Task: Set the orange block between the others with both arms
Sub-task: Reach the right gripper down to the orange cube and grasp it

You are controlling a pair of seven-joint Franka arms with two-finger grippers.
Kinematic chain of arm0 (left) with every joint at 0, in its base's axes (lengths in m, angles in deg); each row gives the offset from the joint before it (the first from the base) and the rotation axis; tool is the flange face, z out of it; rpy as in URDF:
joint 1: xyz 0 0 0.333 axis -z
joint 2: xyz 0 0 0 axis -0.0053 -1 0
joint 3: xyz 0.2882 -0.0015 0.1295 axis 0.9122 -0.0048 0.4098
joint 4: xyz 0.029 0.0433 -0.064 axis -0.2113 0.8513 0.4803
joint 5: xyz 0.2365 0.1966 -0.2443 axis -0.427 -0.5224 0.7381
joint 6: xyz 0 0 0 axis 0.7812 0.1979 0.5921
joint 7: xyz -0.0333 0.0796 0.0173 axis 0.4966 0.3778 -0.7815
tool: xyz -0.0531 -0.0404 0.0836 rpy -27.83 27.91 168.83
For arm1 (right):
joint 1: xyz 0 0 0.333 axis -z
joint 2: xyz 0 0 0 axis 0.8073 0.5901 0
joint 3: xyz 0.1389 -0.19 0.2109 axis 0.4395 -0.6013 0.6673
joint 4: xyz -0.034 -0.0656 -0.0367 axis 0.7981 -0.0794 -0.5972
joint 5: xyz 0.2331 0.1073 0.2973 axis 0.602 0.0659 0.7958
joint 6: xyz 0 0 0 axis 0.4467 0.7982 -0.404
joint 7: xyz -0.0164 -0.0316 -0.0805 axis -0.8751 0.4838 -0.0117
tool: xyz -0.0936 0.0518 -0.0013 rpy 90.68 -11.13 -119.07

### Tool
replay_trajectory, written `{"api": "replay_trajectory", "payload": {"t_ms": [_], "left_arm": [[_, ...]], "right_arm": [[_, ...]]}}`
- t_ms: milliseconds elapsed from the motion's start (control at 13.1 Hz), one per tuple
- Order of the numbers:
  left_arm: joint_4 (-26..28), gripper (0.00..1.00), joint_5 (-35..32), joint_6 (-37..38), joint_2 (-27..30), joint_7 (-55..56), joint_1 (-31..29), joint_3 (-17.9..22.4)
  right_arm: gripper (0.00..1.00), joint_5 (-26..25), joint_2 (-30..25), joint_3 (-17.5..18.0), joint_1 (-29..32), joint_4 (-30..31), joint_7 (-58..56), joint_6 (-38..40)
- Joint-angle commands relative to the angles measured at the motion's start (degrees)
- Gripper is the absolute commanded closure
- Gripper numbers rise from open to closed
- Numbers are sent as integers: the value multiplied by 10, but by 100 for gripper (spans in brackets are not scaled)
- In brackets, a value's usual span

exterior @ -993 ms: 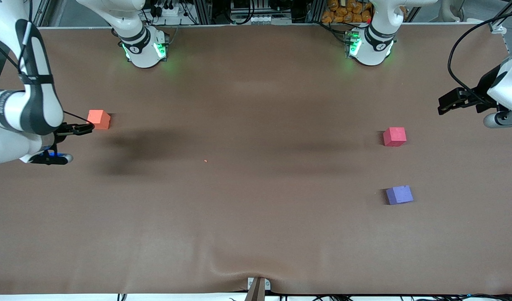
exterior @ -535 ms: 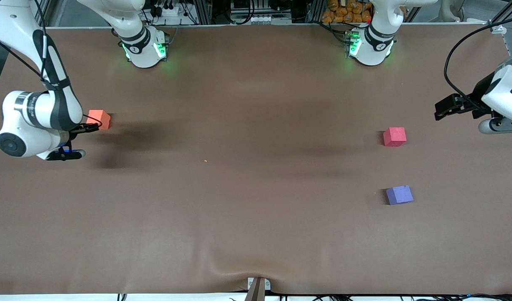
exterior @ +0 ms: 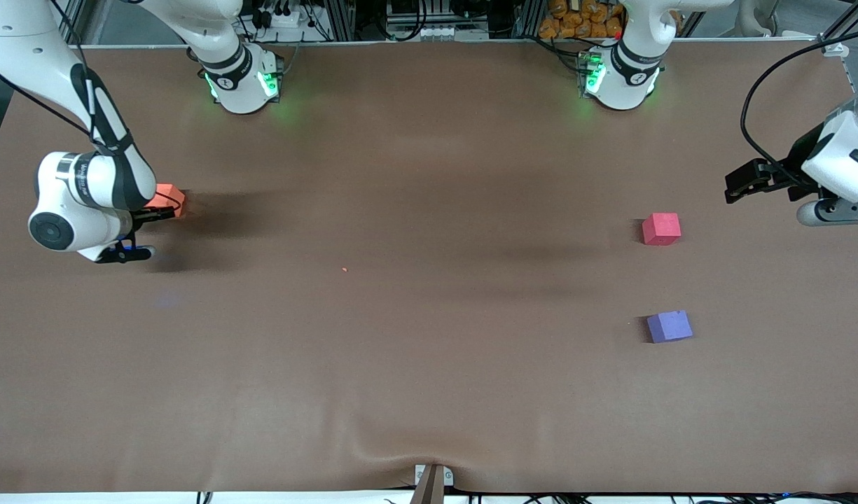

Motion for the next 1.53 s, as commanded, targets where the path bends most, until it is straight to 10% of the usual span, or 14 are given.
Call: {"api": "replay_trajectory", "payload": {"t_ms": [0, 1070, 1452], "left_arm": [[-3, 0, -4, -3, 0, 8, 0, -1], [-2, 0, -3, -5, -7, 8, 4, -2], [-1, 0, -3, -7, -8, 8, 1, -2]], "right_arm": [[0, -17, -5, 9, 29, 17, 1, -13], [0, 105, -10, 10, 114, 34, 2, -14], [88, 105, -9, 10, 110, 34, 1, -13]]}}
